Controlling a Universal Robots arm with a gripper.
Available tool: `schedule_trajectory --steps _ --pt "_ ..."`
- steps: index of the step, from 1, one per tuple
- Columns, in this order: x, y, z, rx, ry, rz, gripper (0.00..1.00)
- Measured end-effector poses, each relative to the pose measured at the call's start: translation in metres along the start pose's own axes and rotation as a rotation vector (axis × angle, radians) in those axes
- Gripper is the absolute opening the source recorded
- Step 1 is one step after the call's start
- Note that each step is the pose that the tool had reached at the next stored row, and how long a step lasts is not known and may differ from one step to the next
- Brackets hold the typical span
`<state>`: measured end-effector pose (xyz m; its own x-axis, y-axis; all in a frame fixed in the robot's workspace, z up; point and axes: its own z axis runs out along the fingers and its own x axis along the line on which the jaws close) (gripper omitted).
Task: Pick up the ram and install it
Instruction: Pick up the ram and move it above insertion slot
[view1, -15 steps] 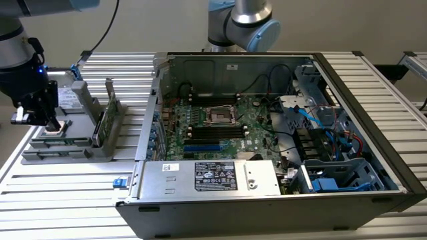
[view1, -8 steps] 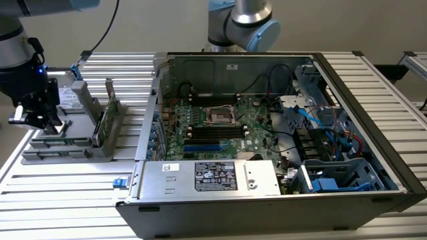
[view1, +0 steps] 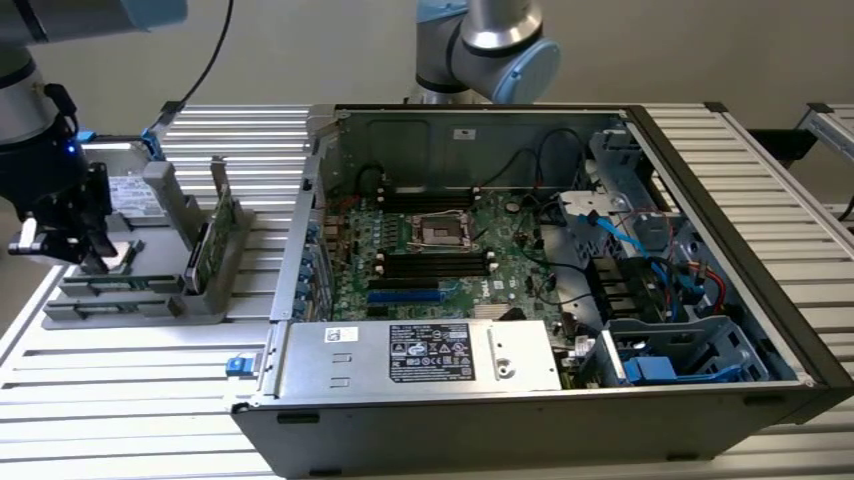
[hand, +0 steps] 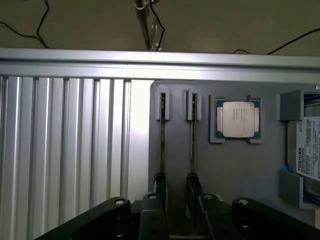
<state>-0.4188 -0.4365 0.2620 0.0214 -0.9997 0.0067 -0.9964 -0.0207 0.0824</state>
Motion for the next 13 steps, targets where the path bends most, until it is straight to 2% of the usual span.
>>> schedule_trajectory --steps 13 --pt "0.007 -0.0002 0.0237 0.0002 0.0022 -0.025 0.31"
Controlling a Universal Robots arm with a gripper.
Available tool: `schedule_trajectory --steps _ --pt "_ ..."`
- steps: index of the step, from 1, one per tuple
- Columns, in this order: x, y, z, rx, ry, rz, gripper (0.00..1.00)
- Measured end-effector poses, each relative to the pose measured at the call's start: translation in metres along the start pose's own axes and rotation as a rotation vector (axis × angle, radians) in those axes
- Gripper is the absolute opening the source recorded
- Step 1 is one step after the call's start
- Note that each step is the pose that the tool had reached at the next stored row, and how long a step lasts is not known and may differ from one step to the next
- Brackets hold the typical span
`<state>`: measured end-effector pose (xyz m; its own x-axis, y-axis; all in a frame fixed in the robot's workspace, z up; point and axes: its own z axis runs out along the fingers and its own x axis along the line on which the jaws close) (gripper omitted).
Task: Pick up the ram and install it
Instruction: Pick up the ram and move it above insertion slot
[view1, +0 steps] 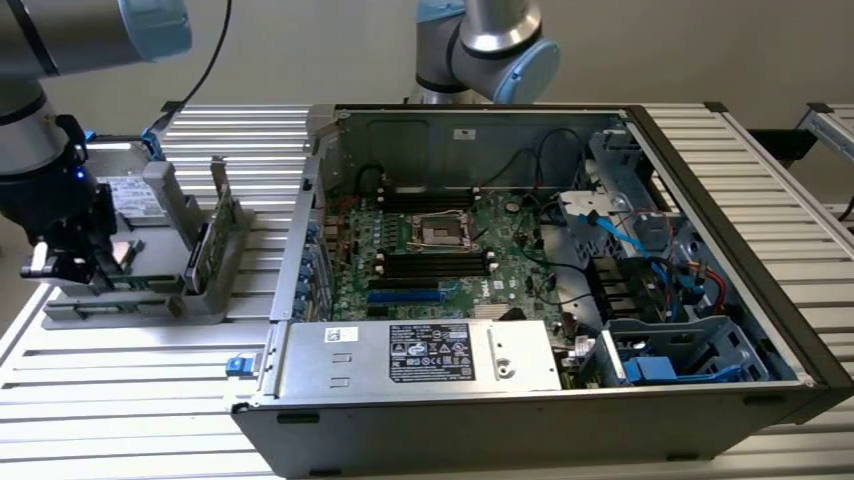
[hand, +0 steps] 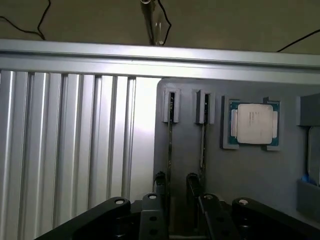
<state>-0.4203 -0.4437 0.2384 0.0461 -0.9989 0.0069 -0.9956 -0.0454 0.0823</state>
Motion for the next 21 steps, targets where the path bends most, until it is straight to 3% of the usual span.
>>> schedule_trajectory --steps 15,21 --pt "0.006 -0.0010 0.0240 0.0003 0.0026 -0.031 0.31" --pt "0.006 0.0005 0.0323 0.0082 0.0008 -0.033 0.31"
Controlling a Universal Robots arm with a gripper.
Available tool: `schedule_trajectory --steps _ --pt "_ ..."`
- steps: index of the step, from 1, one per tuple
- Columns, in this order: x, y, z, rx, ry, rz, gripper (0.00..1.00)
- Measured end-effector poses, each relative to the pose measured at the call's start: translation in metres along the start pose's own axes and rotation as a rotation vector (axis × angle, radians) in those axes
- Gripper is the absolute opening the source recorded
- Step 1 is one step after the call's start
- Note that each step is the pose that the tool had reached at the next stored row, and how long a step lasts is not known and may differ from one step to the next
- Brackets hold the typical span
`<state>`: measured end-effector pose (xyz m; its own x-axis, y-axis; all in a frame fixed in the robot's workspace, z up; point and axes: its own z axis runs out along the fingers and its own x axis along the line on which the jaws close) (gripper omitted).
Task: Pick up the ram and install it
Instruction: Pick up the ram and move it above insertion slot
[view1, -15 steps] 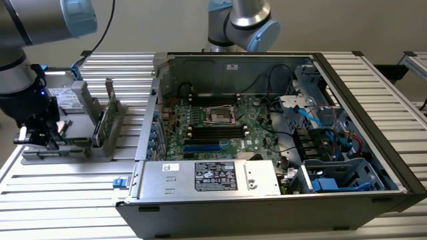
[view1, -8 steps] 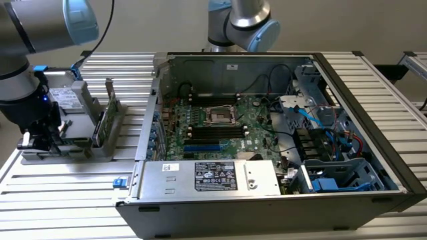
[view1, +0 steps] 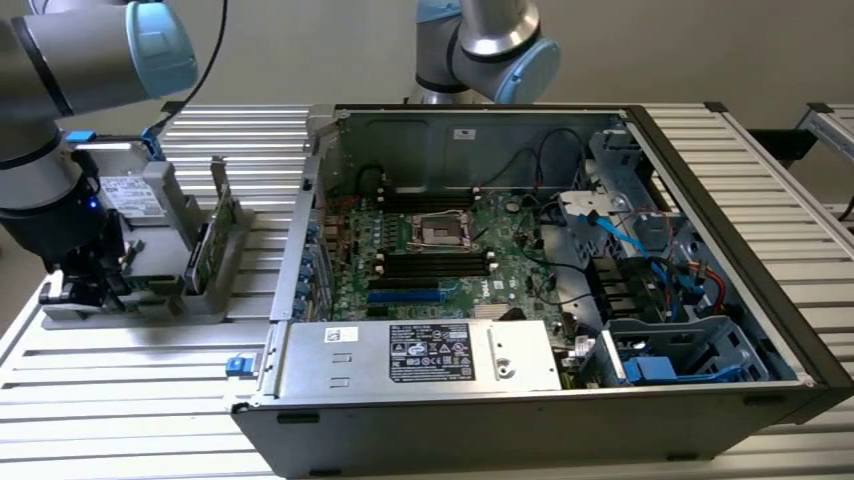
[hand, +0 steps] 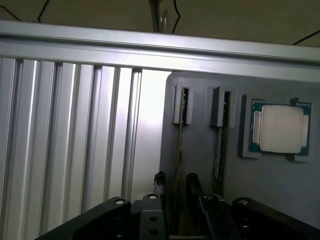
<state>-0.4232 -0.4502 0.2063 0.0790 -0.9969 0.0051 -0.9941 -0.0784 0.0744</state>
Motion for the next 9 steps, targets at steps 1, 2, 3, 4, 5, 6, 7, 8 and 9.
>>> schedule_trajectory --steps 1,2,3,4,5,6,7,8,9 --pt "-0.0001 0.0005 0.0016 0.0020 0.0000 0.000 0.31" --pt "-0.0001 0.0008 0.0033 0.0036 -0.0002 0.000 0.31" --pt "-0.0002 0.0012 0.0052 0.0053 -0.0002 0.000 0.31" --pt "-0.0002 0.0016 0.0070 0.0064 -0.0002 0.000 0.31" --pt "-0.0002 0.0019 0.0086 0.0075 0.0000 0.000 0.31" --pt "-0.0002 0.0021 0.0093 0.0082 -0.0001 0.000 0.31" --pt "-0.0002 0.0021 0.0095 0.0084 -0.0001 0.000 0.31" --pt "-0.0002 0.0021 0.0094 0.0083 0.0000 0.000 0.31" --pt "-0.0002 0.0022 0.0099 0.0083 0.0000 0.000 0.31"
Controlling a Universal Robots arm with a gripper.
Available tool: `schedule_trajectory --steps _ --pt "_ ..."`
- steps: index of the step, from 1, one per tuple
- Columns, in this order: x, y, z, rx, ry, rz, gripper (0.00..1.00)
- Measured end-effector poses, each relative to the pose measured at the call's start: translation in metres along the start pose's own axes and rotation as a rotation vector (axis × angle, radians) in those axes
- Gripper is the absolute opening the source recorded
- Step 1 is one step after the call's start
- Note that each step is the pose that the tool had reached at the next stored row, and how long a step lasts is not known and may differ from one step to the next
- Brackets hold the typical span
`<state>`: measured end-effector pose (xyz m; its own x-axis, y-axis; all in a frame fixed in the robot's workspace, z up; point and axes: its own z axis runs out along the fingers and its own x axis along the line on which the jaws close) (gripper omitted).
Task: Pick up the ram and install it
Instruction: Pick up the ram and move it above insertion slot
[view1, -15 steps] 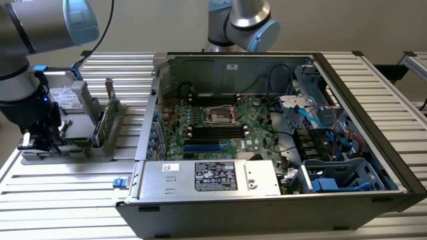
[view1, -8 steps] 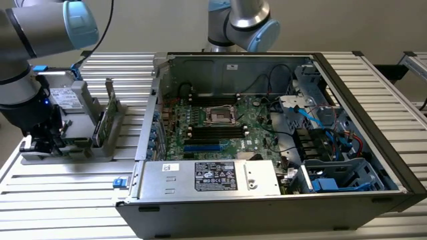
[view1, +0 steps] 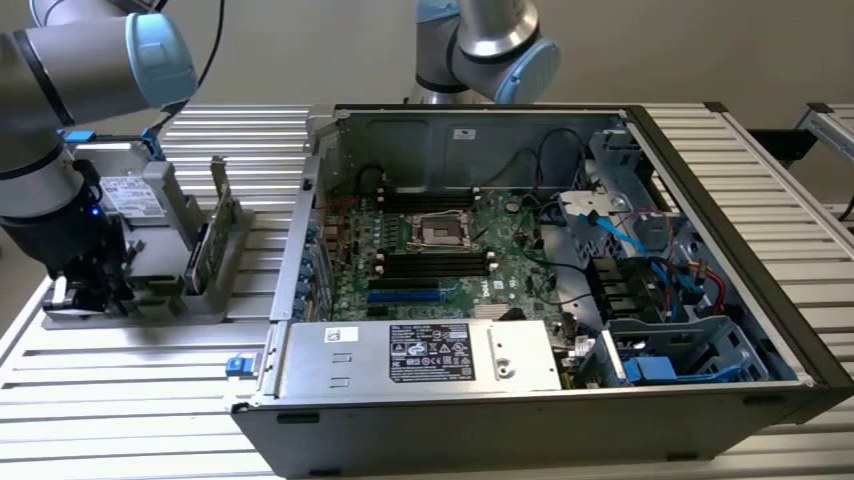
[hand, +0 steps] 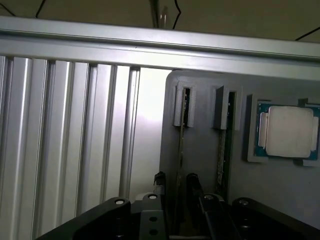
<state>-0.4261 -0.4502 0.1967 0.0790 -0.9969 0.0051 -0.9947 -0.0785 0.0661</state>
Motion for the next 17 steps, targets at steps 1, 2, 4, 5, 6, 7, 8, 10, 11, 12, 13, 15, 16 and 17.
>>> schedule_trajectory --steps 1,2,4,5,6,7,8,10,11,12,13,15,16,17 --pt "0.0000 0.0000 0.0008 0.0004 -0.0001 0.000 0.31" --pt "0.0000 -0.0001 0.0017 0.0007 0.0000 0.000 0.31" --pt "0.0000 -0.0001 0.0025 0.0014 -0.0001 0.000 0.31" --pt "0.0000 -0.0001 0.0025 0.0013 0.0000 0.000 0.31" --pt "0.0000 -0.0002 0.0026 0.0014 -0.0001 0.000 0.31" --pt "0.0000 -0.0002 0.0026 0.0014 -0.0001 0.000 0.31" --pt "0.0000 -0.0002 0.0026 0.0015 -0.0001 0.000 0.31" --pt "-0.0005 -0.0002 0.0030 0.0018 -0.0003 0.000 0.31" --pt "-0.0006 -0.0003 0.0030 0.0018 -0.0003 0.000 0.31" --pt "-0.0006 -0.0003 0.0029 0.0017 -0.0003 0.000 0.31" --pt "-0.0006 -0.0002 0.0028 0.0015 -0.0001 0.000 0.31" --pt "-0.0007 -0.0002 0.0028 0.0015 -0.0001 0.000 0.31" --pt "-0.0007 -0.0002 0.0028 0.0015 -0.0001 0.000 0.31" --pt "-0.0007 -0.0002 0.0028 0.0015 -0.0002 0.000 0.31"
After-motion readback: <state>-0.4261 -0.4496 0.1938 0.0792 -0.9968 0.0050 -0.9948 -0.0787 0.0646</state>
